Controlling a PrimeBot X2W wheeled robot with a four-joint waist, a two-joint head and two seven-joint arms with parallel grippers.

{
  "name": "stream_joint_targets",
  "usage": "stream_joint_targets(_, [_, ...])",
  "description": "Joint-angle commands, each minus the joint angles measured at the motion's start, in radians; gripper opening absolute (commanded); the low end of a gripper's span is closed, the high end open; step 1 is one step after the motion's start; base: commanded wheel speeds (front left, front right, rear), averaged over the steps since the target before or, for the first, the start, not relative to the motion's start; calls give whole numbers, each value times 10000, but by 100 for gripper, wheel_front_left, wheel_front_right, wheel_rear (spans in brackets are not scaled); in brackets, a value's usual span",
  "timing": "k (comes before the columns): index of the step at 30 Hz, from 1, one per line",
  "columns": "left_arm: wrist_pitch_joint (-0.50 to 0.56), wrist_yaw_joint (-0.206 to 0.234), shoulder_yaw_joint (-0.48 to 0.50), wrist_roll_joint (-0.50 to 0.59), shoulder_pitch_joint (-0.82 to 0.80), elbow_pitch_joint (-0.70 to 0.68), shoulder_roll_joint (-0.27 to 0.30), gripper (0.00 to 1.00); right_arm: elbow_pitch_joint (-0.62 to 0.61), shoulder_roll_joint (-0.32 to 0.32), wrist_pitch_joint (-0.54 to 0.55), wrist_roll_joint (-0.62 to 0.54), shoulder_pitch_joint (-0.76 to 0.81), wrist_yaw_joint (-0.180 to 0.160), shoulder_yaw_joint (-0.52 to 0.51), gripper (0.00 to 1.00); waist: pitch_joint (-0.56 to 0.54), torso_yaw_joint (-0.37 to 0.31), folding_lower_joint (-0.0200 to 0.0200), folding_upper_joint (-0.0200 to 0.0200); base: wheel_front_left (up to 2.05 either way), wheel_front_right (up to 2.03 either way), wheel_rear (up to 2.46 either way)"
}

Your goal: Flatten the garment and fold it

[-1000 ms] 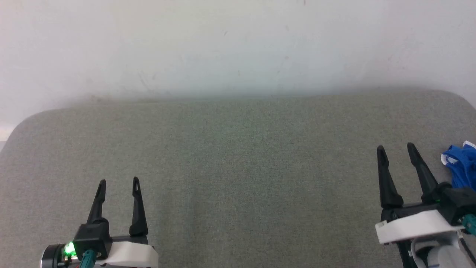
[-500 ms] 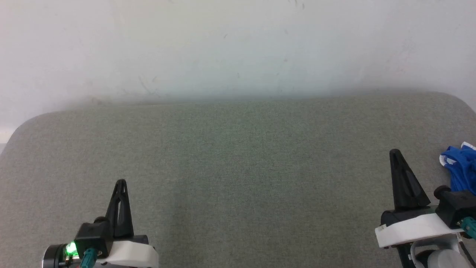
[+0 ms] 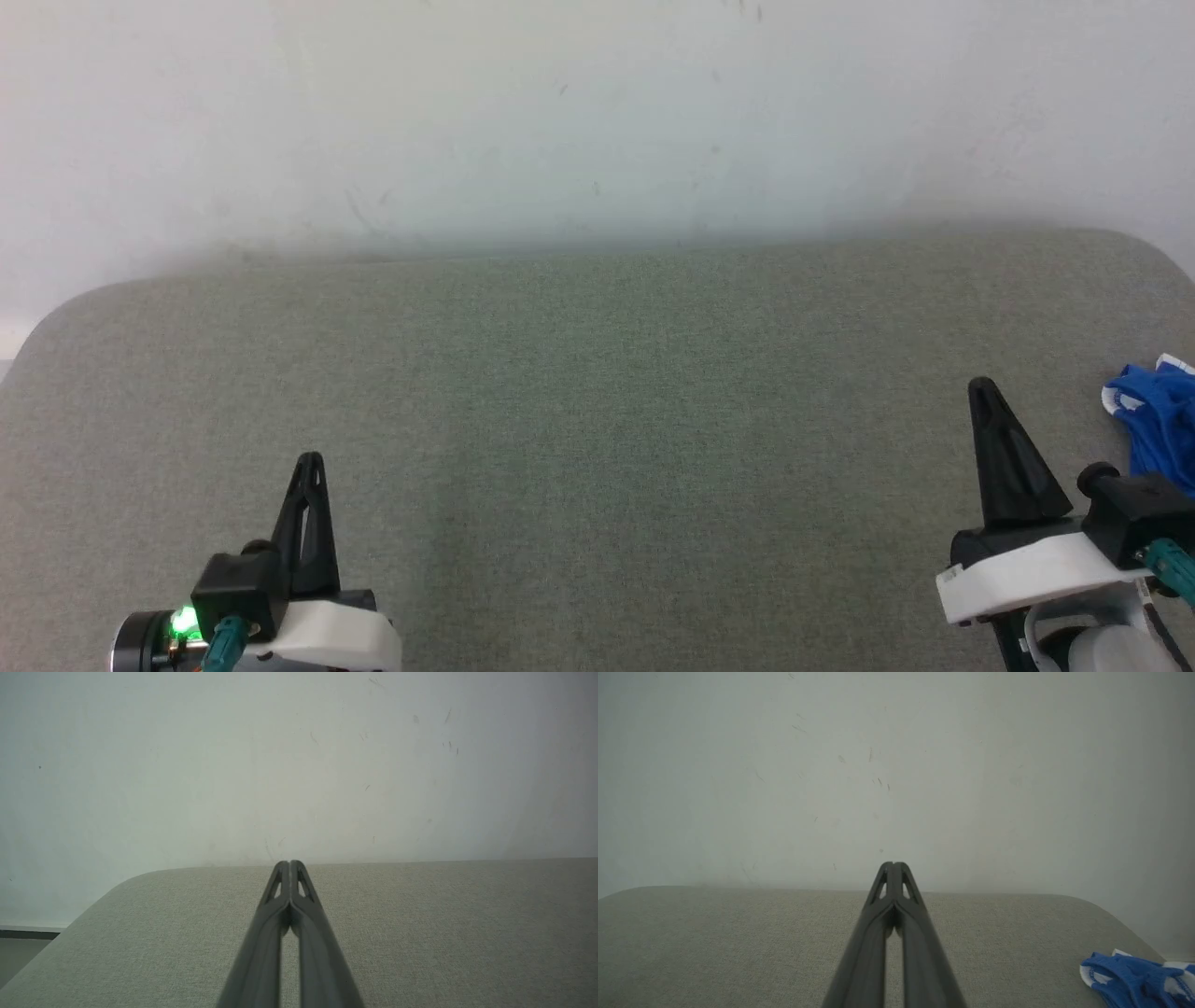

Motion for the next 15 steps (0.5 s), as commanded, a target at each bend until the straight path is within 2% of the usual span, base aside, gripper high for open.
stream_joint_targets(1, [52, -72, -36, 66, -145, -13, -20, 0, -44, 22, 57, -89, 0, -4, 14, 0, 4, -3, 0, 0, 0, 0, 0])
stream_joint_targets(15, [338, -161, -64, 106, -236, -20, -45, 0, -72, 37, 343, -246, 0, -6, 68, 0, 27, -26, 0, 0, 0, 0, 0])
